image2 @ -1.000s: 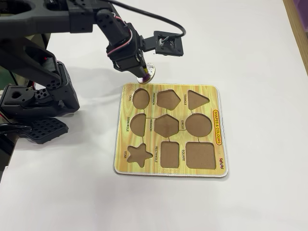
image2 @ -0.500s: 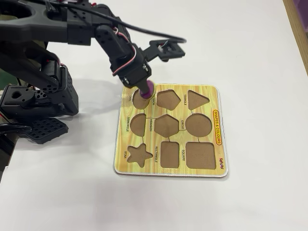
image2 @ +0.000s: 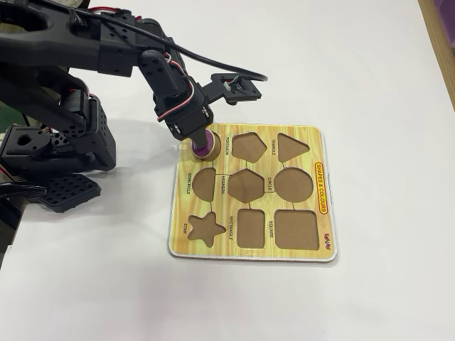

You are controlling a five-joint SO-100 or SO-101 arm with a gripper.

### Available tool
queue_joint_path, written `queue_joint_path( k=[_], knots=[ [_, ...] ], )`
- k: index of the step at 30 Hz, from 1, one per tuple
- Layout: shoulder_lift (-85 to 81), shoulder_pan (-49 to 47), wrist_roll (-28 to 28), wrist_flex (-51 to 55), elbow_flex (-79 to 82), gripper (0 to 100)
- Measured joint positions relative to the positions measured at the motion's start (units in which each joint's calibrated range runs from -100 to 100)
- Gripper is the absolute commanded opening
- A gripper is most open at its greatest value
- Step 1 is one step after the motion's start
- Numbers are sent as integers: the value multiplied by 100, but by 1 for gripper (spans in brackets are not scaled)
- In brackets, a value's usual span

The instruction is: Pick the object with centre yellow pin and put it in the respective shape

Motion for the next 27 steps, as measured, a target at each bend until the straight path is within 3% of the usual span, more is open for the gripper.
queue_joint_path(
  k=[27],
  knots=[
    [60,0,-10,-9,0,1]
  ],
)
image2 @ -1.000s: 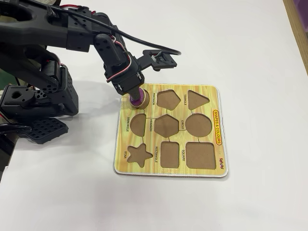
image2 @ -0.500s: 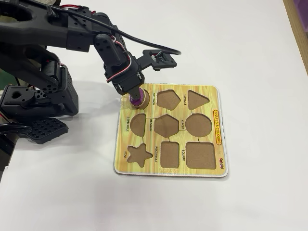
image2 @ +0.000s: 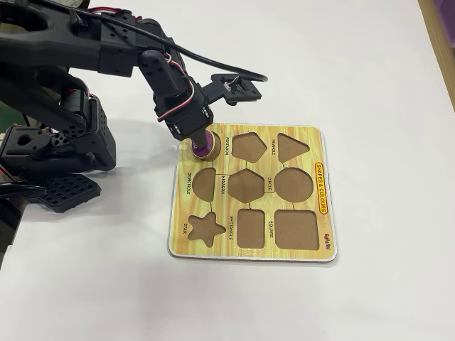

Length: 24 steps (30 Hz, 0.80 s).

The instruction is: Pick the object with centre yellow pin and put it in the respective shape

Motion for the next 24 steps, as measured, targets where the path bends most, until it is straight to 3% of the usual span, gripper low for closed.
queue_joint_path(
  k=[24],
  knots=[
    [430,9,0,0,-288,1]
  ],
)
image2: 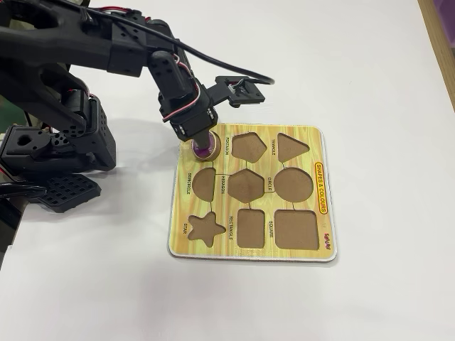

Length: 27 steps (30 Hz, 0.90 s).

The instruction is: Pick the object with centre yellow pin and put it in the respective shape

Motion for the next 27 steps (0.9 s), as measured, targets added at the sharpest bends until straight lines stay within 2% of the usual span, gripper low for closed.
queue_joint_path(
  k=[7,27],
  knots=[
    [0,-9,0,-420,-9,1],
    [404,-9,-5,-463,-18,1]
  ],
)
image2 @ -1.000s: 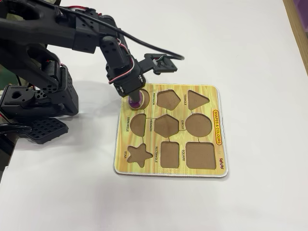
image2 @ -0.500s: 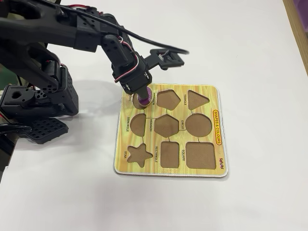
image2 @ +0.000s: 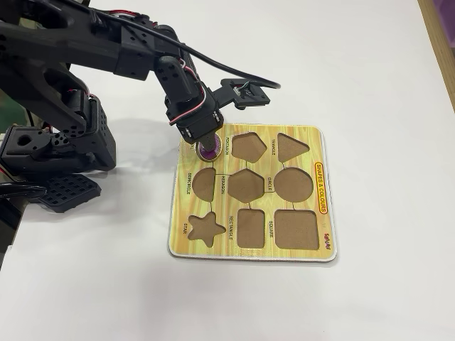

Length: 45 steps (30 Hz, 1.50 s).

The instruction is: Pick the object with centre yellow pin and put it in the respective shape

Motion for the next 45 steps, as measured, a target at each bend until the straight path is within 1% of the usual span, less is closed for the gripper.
queue_joint_path(
  k=[45],
  knots=[
    [60,-159,-26,0,0,1]
  ],
)
